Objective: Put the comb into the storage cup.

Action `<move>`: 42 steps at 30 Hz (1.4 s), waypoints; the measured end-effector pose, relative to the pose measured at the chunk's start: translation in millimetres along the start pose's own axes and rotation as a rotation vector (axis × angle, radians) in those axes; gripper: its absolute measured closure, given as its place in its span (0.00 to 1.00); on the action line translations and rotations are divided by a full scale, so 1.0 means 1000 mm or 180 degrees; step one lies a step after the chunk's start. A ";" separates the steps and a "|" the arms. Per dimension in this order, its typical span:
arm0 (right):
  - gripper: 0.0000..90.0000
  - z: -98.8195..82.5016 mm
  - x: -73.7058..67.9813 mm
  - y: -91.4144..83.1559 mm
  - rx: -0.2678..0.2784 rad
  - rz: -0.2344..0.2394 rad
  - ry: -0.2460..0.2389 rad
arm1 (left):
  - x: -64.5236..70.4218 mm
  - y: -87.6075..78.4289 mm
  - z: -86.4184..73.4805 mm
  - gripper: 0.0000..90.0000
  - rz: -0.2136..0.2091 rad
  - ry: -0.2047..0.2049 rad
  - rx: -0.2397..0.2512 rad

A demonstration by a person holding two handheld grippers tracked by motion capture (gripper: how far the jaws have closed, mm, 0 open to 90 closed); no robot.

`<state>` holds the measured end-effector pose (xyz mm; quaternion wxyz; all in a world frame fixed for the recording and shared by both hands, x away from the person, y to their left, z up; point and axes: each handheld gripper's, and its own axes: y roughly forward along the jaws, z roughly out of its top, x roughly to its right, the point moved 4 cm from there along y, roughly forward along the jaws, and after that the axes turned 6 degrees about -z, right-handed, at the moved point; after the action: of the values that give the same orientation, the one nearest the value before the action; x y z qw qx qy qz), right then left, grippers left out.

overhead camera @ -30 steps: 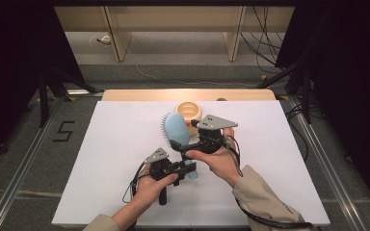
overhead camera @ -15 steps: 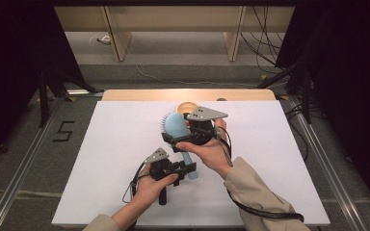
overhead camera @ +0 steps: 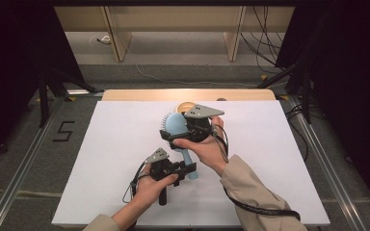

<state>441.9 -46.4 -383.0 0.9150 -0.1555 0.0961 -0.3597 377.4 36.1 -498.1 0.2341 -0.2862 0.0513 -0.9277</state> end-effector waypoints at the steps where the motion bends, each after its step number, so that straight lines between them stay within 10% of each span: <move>1: 0.02 0.000 0.000 0.000 -0.0011 -0.0002 -0.0005 | 0.000 0.000 0.000 0.74 0.0002 0.0001 0.0002; 42: 0.22 -0.001 -0.002 0.003 -0.0066 0.0029 0.0009 | -0.001 0.000 0.000 0.74 0.0024 0.0016 -0.0004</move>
<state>442.0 -43.8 -385.1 0.9148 -0.1640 0.1019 -0.3547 377.5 36.3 -498.8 0.2373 -0.2837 0.0535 -0.9275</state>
